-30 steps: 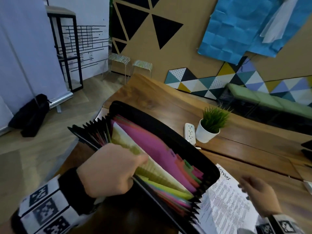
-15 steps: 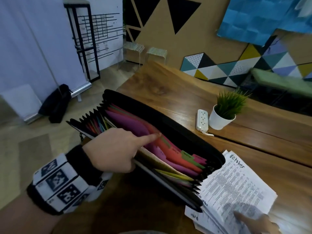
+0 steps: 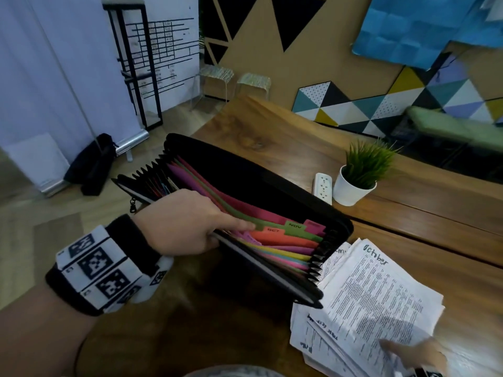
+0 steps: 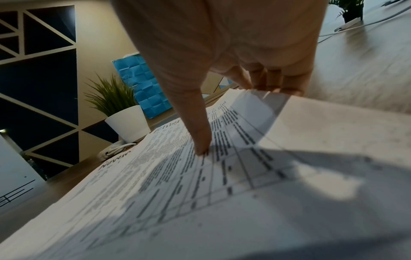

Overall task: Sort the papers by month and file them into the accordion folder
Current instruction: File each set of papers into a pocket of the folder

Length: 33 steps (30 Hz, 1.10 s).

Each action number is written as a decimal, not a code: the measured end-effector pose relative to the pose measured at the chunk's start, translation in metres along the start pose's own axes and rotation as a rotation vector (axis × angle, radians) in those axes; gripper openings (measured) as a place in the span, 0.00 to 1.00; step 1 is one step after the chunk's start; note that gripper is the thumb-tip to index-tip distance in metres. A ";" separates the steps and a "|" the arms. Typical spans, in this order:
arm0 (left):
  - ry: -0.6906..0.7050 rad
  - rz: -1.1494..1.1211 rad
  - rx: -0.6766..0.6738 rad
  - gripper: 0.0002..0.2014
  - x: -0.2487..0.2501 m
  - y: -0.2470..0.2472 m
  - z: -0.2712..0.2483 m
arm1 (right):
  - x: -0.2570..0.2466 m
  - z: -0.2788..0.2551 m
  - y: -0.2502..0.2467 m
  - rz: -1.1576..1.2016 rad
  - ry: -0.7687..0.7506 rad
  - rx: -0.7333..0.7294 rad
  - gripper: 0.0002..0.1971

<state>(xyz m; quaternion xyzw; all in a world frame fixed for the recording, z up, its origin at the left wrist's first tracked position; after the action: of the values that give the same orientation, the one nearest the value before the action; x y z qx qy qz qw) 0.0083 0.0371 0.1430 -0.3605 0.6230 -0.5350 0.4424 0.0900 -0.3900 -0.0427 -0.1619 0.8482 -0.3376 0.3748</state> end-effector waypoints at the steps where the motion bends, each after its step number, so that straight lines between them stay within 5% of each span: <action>1: 0.012 0.035 0.006 0.29 -0.001 -0.002 0.003 | 0.002 0.003 -0.002 -0.035 0.048 -0.005 0.39; 8: 0.067 -0.070 0.062 0.23 -0.007 -0.013 0.020 | 0.037 0.061 0.008 -0.128 0.103 0.031 0.52; 13: 0.051 0.023 0.019 0.14 -0.011 -0.009 0.037 | 0.038 0.065 -0.005 -0.048 0.069 0.079 0.21; 16: 0.051 0.052 -0.127 0.15 -0.013 -0.007 0.049 | 0.050 0.071 -0.018 -0.014 0.021 0.089 0.07; 20: 0.107 0.136 -0.277 0.15 -0.020 -0.007 0.064 | 0.051 0.064 -0.032 0.081 0.025 0.028 0.18; 23: 0.150 0.252 -0.259 0.15 -0.026 -0.007 0.071 | 0.043 0.051 -0.032 0.113 0.025 -0.114 0.11; 29: 0.043 0.111 -0.090 0.12 -0.027 -0.001 0.067 | 0.031 0.029 -0.038 0.210 0.010 -0.067 0.10; 33: 0.001 0.075 -0.063 0.14 -0.027 0.003 0.065 | 0.008 0.013 -0.070 0.344 -0.167 0.104 0.11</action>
<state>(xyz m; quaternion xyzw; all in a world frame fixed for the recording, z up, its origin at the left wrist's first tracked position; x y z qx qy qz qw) 0.0791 0.0402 0.1426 -0.3505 0.6528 -0.4983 0.4502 0.0959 -0.4504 -0.0045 -0.0224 0.8106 -0.2974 0.5039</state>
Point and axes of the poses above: each hand's wrist, its own z-axis towards the middle knuckle, its own y-axis out of the palm, x = y × z, the point moved 4 cm from there along z, towards the middle knuckle, and after that the axes turned 10 degrees about z, right-handed, at the moved point
